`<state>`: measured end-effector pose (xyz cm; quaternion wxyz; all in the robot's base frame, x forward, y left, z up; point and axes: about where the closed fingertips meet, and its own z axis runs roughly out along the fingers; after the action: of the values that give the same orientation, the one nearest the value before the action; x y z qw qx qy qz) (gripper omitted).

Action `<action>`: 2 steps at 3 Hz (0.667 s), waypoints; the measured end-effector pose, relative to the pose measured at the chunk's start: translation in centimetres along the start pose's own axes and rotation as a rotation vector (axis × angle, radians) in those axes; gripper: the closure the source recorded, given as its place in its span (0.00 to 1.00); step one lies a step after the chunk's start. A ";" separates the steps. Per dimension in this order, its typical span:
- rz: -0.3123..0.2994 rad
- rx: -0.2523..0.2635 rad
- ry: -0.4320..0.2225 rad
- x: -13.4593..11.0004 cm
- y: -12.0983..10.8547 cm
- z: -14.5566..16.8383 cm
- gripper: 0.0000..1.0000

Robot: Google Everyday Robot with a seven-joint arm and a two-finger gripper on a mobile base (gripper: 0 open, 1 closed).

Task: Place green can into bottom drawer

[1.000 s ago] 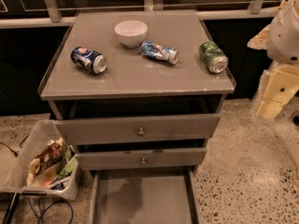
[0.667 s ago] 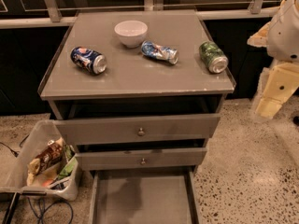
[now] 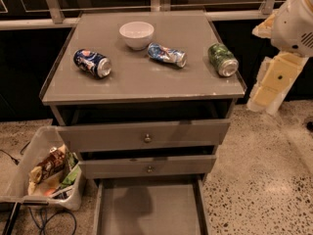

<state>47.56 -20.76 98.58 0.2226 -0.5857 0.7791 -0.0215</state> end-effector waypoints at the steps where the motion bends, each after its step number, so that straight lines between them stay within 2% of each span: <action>1: 0.071 0.044 -0.049 -1.3 -3.2 2.2 0.00; 2: 0.141 0.123 -0.042 -3.3 -7.1 5.0 0.00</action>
Offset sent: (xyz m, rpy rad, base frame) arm 0.1563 0.0298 -0.0228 0.0433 -0.1680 -0.2547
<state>56.54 -18.77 97.23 0.2754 -0.5151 0.8106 -0.0415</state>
